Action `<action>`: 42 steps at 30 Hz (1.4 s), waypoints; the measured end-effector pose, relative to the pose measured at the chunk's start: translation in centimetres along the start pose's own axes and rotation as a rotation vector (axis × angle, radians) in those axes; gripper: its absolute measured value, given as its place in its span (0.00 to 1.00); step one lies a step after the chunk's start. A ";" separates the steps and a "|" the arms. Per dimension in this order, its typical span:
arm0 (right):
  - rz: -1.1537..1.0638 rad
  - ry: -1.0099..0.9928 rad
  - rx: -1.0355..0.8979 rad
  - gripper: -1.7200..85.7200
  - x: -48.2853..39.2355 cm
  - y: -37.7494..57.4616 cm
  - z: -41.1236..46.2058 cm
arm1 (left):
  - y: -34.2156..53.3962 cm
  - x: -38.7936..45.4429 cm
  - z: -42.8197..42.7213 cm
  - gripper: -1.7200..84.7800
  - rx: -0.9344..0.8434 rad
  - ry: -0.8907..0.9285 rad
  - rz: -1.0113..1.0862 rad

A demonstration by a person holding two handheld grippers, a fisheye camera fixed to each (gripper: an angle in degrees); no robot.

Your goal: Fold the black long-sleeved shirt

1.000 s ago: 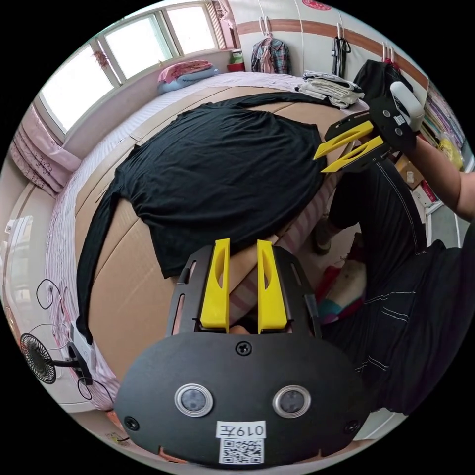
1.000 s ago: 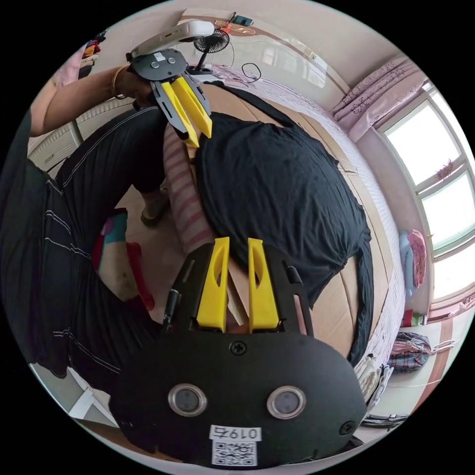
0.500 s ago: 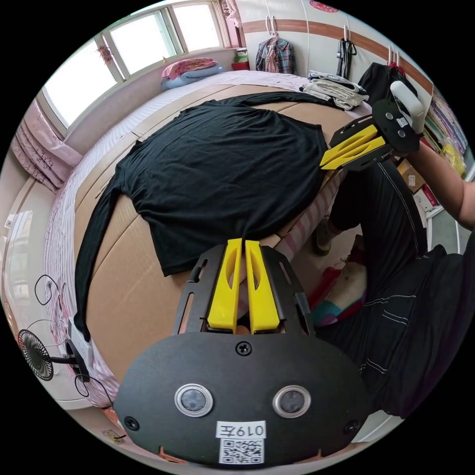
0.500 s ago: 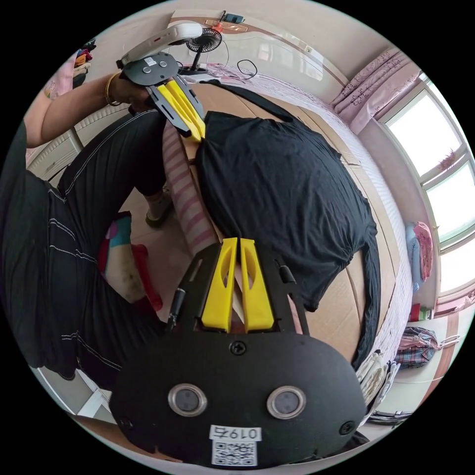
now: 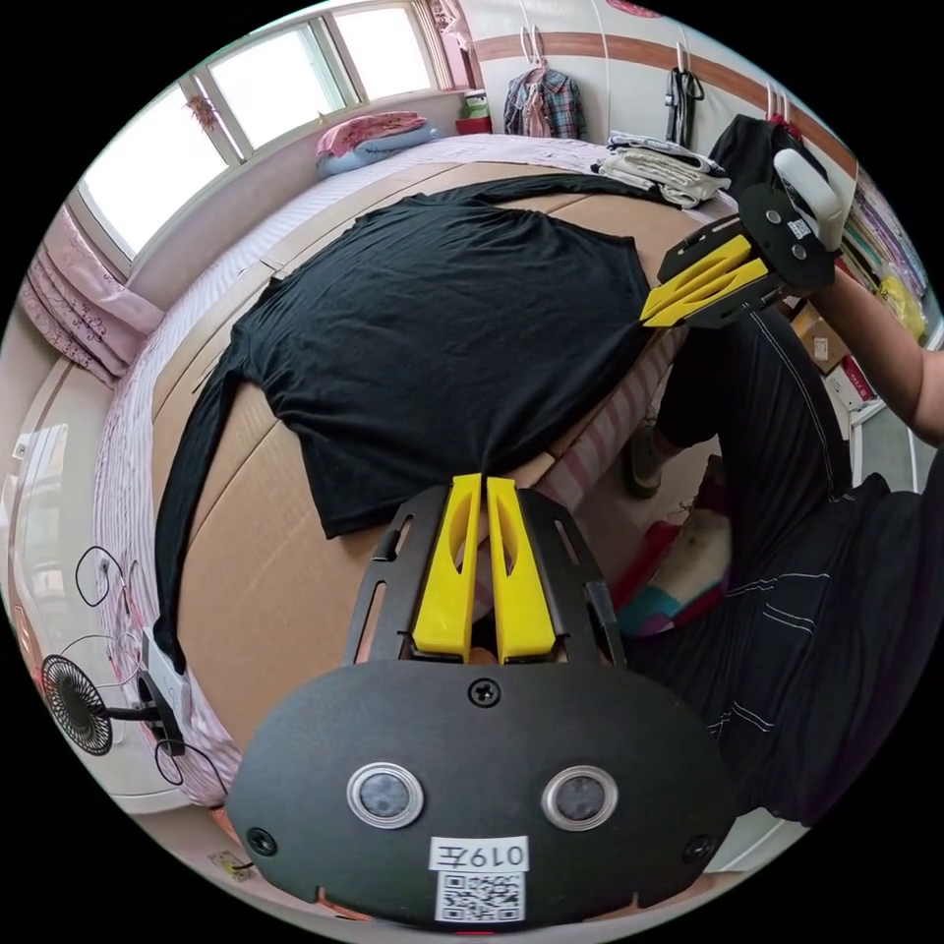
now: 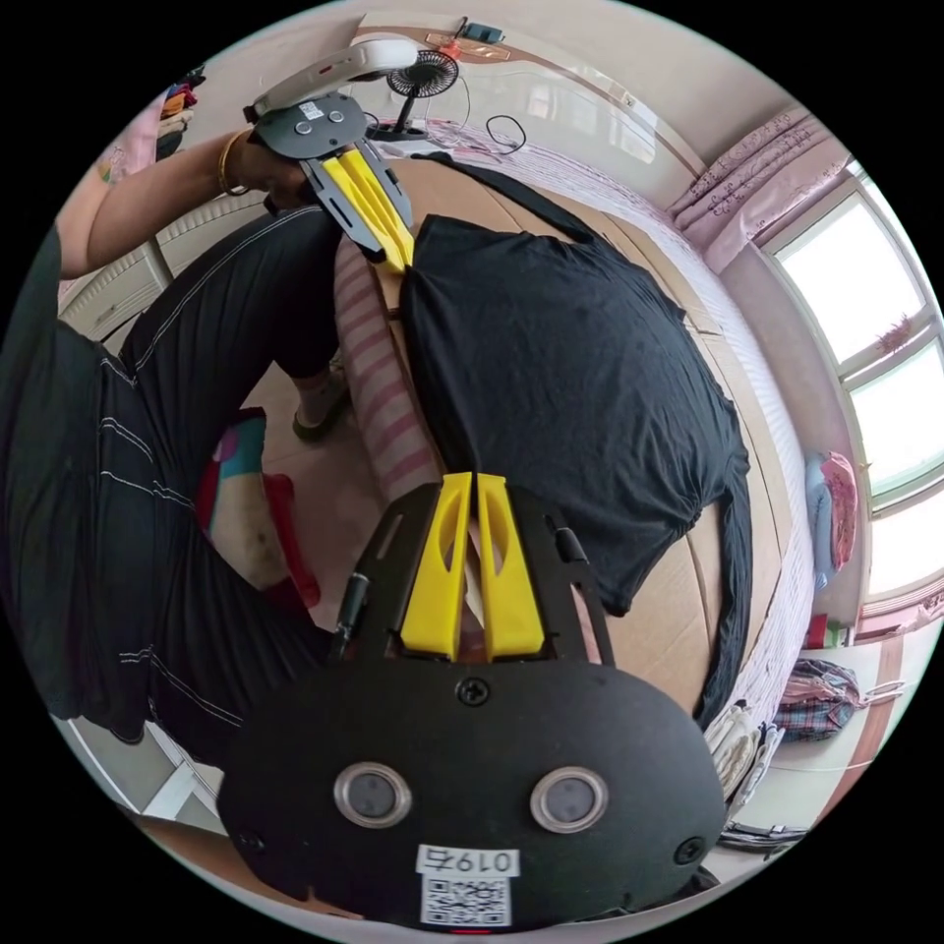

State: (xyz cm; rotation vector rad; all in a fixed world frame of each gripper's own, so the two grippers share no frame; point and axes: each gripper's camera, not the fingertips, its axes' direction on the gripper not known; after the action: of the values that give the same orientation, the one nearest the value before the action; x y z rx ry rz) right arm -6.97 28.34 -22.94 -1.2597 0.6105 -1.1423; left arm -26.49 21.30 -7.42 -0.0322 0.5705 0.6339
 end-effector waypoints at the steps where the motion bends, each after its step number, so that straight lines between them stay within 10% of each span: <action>1: 0.006 0.012 0.008 0.02 -0.3 -0.2 0.0 | 0.0 0.0 -0.1 0.04 0.001 -0.001 0.000; 42: -0.019 0.125 -0.121 0.02 -0.9 -8.0 2.1 | 9.3 -8.9 2.0 0.04 0.018 0.067 -0.129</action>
State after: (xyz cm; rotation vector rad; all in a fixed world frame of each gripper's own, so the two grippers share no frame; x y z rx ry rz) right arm -8.10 30.75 -15.07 -1.3061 0.7715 -1.2216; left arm -36.60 24.33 0.18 -0.0736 0.6338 0.5033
